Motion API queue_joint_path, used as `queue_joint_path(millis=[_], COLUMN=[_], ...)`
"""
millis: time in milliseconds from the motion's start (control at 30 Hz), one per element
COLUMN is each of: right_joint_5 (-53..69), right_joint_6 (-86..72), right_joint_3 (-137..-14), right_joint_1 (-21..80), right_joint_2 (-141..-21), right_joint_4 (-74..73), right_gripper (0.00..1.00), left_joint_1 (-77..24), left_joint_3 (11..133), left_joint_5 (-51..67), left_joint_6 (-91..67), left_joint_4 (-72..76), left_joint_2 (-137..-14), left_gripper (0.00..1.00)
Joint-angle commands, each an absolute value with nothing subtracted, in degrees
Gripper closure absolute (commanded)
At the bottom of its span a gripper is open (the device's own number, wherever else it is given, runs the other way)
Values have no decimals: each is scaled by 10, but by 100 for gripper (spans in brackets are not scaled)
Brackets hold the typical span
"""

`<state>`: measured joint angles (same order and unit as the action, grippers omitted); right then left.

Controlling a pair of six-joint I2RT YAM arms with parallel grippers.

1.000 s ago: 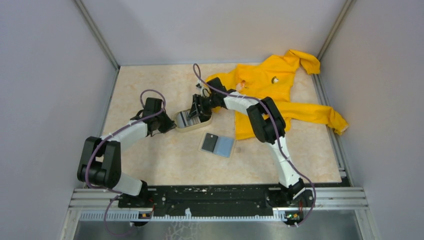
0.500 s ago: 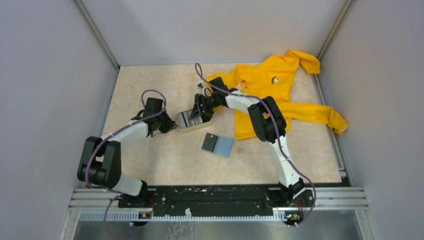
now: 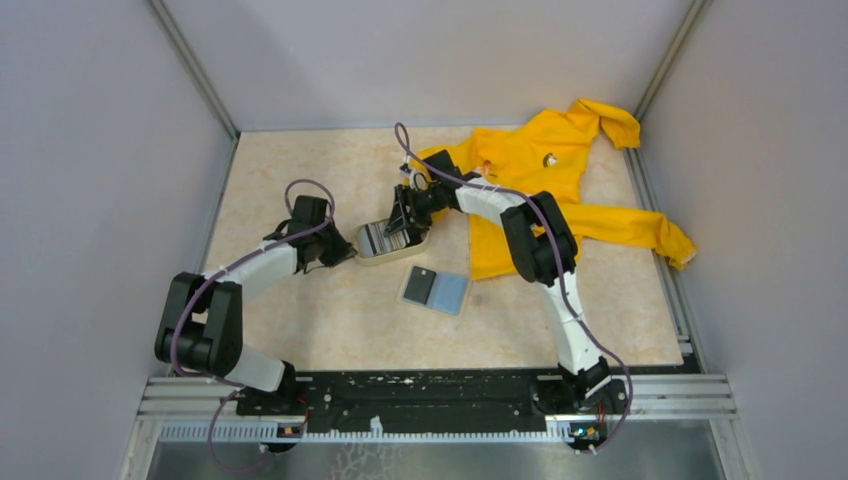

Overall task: Put the credit cards into the card holder
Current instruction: Pick up the credit card from the storage box.

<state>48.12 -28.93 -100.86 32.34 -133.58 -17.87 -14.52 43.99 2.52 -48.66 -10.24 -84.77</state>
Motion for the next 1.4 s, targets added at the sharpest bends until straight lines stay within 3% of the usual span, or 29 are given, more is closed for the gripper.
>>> queue_joint_path(millis=[0, 433, 567, 700, 933, 1200, 1367], right_joint_5=[470, 428, 405, 378, 359, 332, 290], right_joint_6=[-265, -238, -230, -221, -216, -199, -162], right_joint_3=[-1008, -1004, -999, -995, -991, -987, -988], right_joint_1=[306, 302, 302, 303, 299, 298, 297], right_joint_2=[-1270, -1263, -1259, -1253, -1244, -1229, -1206], right_joint_4=[-187, -216, -223, -228, -232, -239, -262], right_gripper=[50, 54, 60, 71, 79, 100, 100], left_joint_1=[-145, -145, -145, -145, -145, -145, -145], left_joint_3=[448, 451, 452, 452, 454, 456, 459], left_joint_5=[31, 28, 27, 27, 23, 23, 20], left_joint_6=[-497, -496, -496, -496, -496, -495, -493], left_joint_4=[-77, -82, -83, -85, -89, -91, -94], left_joint_2=[-846, -848, -846, -844, -841, -844, -836], left_gripper=[90, 90, 90, 90, 90, 90, 88])
